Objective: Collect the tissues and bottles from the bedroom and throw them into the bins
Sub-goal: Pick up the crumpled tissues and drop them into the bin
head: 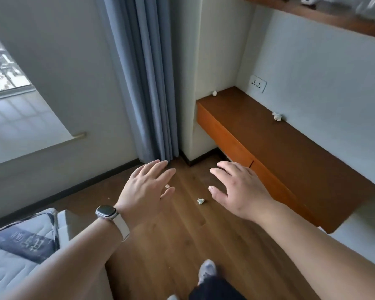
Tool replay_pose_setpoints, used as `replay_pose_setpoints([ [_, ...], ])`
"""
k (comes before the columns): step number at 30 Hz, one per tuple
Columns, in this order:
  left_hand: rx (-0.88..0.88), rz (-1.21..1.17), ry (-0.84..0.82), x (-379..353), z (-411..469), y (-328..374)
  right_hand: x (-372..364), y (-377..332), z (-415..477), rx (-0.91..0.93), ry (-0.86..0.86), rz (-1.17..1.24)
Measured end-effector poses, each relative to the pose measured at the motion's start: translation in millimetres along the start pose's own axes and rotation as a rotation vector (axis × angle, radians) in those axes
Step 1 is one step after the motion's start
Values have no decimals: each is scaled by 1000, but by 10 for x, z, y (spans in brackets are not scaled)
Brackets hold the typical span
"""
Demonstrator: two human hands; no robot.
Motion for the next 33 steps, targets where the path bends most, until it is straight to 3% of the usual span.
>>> replay_pose_setpoints([
  [16, 2, 80, -156, -733, 1737, -208, -404, 1449, 1516, 15, -68, 71],
  [33, -65, 42, -349, -1870, 2568, -741, -1382, 1937, 2168, -96, -149, 146],
])
Point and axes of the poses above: each hand's wrist, its own z-axis towards the middle knuckle, its own x-axis out of the back of the hand, y = z × x, the point moved 7 cm from there along z, towards the middle knuckle, and after that the axes turned 7 degrees about x, right-handed, at the moved point
